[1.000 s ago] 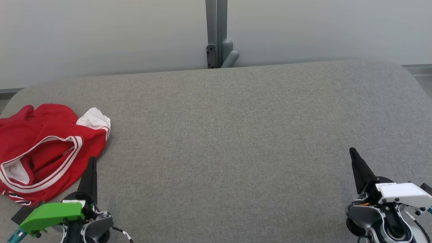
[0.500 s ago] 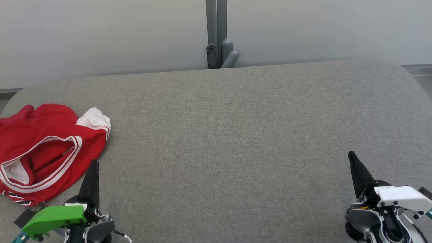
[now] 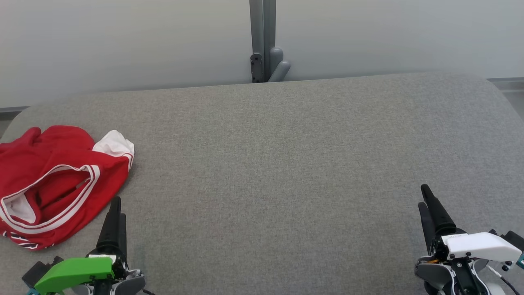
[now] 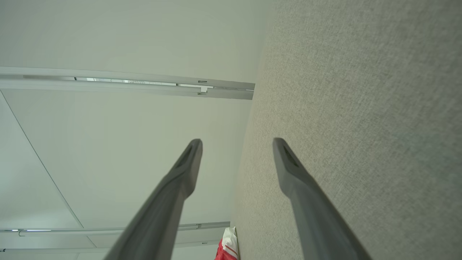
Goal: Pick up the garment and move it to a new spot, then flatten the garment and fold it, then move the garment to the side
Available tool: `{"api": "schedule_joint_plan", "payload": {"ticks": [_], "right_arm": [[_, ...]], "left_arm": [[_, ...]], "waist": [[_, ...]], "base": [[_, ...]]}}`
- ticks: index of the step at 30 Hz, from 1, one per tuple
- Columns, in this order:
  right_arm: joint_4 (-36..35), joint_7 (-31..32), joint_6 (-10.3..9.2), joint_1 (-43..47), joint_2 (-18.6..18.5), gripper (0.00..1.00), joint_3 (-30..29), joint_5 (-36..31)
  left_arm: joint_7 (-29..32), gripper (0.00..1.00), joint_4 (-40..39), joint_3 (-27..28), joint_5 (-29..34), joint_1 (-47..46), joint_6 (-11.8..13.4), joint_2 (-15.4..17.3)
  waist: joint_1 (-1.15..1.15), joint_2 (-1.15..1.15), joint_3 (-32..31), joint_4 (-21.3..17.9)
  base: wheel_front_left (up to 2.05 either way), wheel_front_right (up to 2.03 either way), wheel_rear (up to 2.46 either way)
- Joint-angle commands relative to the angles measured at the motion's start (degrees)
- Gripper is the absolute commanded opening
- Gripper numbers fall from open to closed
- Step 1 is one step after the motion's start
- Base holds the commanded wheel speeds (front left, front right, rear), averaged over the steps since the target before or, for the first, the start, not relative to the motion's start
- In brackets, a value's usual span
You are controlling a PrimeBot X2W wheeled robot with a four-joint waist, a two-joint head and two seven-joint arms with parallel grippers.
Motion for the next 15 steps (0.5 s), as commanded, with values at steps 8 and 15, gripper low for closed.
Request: {"api": "schedule_joint_plan", "payload": {"ticks": [8, 15], "right_arm": [[-3.52, -2.46, 0.02, -0.51, -1.43, 1.00, 2.08, -13.97], [-4.58, -4.13, 0.02, -0.28, -1.98, 1.00, 3.21, -25.55]], "left_arm": [[-2.44, 1.00, -1.54, -0.83, 8.91, -0.99, -0.10, 0.68], [-4.06, 1.00, -1.23, -2.33, 18.74, -1.29, 0.00, 1.70]], "waist": [[0.00, 0.10, 0.14, 0.09], [0.00, 0.13, 0.22, 0.18]], "base": [[0.00, 0.00, 0.00], [0.00, 0.00, 0.00]]}}
